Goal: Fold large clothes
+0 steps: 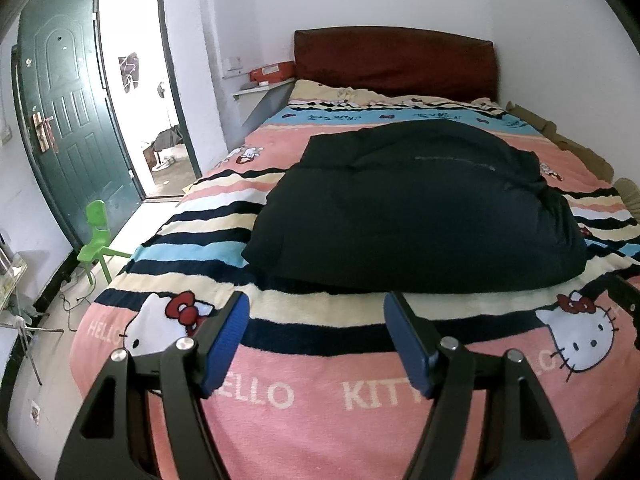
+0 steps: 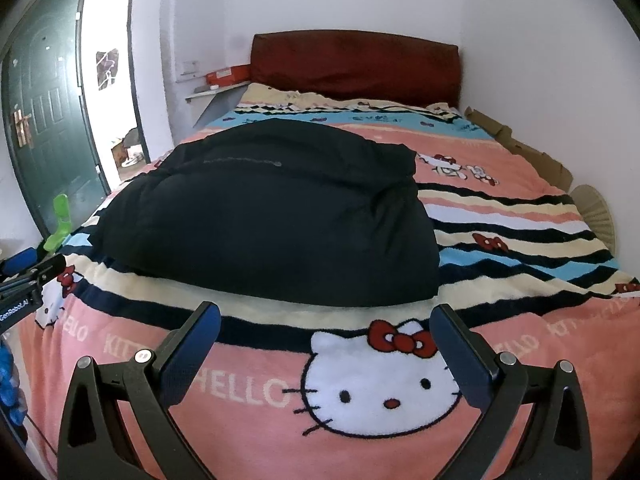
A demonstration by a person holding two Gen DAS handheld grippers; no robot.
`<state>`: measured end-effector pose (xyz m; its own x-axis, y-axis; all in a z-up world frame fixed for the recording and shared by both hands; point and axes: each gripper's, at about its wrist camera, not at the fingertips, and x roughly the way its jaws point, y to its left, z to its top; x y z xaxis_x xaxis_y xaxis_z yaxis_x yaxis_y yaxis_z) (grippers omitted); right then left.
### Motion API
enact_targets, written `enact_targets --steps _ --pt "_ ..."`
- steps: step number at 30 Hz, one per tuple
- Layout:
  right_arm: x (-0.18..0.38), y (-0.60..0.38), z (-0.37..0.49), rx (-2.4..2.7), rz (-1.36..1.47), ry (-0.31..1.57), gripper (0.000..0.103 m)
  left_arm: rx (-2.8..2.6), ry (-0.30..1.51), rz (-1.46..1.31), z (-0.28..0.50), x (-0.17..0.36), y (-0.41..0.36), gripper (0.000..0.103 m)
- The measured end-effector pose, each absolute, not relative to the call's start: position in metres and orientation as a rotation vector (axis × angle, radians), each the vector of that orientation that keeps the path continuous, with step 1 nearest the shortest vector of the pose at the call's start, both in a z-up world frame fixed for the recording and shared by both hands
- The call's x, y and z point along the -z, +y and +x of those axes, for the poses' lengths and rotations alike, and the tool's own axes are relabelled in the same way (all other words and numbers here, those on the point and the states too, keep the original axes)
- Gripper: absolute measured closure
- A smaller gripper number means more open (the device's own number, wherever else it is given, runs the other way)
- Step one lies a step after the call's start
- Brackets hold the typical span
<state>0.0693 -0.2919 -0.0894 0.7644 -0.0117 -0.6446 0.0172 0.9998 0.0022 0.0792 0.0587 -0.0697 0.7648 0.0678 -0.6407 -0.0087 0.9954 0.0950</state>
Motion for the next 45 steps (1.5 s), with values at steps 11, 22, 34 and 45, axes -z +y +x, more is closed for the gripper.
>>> enact_targets --steps 11,22,34,45 --pt "0.095 -0.299 0.073 0.031 0.019 0.717 0.001 -0.041 0.705 0.087 0.081 0.072 0.059 0.034" --pt "0.101 -0.301 0.075 0.037 0.023 0.73 0.001 -0.034 0.712 0.086 0.083 0.079 0.058 0.034" --pt "0.108 -0.309 0.077 0.047 0.032 0.746 0.001 -0.031 0.71 0.099 0.085 0.082 0.056 0.034" --pt "0.115 -0.314 0.08 0.061 0.033 0.768 0.001 -0.026 0.71 0.105 0.086 0.082 0.055 0.034"
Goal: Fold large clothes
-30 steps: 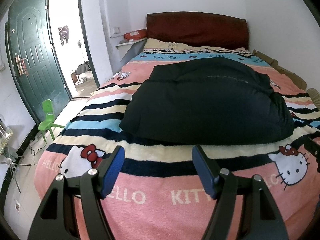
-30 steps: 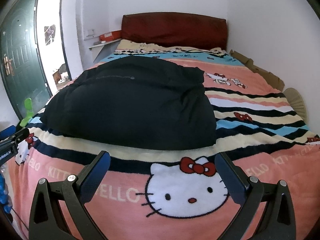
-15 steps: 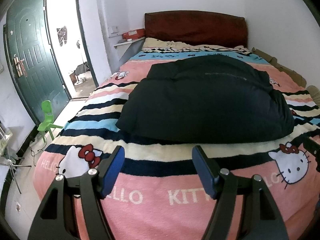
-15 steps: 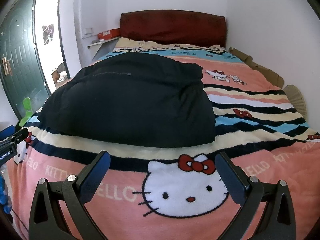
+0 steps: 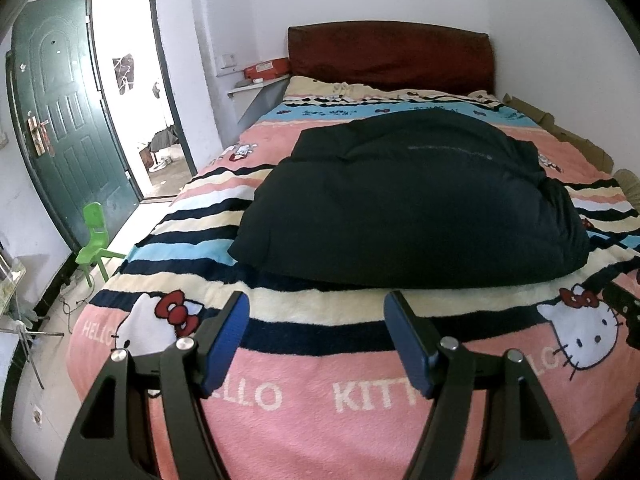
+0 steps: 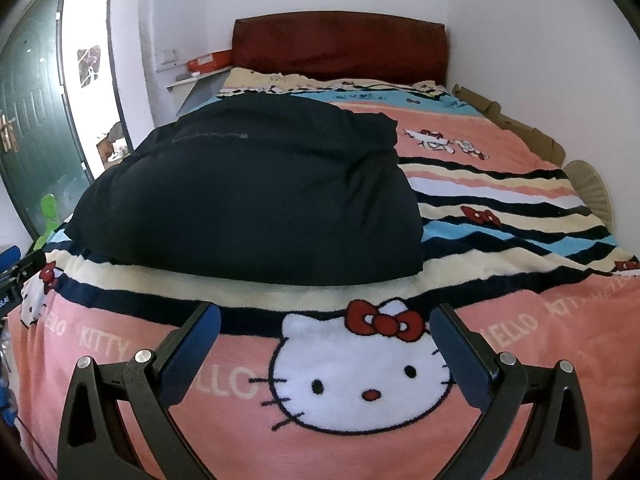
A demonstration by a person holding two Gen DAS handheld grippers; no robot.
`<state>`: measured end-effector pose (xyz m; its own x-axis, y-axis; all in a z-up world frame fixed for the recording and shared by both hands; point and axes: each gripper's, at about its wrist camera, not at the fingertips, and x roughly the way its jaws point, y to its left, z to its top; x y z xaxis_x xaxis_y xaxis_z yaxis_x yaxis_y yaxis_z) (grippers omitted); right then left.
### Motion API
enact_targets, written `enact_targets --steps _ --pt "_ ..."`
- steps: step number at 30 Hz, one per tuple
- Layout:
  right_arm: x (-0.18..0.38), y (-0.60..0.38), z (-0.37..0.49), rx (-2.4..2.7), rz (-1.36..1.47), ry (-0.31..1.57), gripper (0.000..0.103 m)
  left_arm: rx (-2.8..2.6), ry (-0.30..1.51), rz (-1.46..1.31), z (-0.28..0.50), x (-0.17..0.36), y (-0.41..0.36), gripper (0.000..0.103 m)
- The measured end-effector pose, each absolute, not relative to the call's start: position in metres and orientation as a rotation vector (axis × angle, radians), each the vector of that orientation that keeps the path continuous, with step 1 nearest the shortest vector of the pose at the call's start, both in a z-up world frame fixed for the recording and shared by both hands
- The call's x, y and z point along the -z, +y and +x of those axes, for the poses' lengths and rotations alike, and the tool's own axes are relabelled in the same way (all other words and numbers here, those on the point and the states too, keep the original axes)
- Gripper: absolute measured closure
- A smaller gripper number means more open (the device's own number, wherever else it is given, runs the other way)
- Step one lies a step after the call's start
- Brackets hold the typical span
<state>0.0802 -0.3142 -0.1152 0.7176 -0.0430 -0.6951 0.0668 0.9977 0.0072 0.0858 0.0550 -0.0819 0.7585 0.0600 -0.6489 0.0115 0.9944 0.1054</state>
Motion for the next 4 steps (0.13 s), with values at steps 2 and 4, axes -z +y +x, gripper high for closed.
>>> enact_targets --steps 2,4 --pt "0.1157 -0.3151 0.0807 0.062 0.034 0.77 0.001 -0.025 0.711 0.109 0.0867 0.082 0.0541 0.034" --pt "0.1165 -0.3157 0.0807 0.064 0.033 0.773 0.001 -0.024 0.713 0.11 0.0874 0.0819 0.0528 0.034"
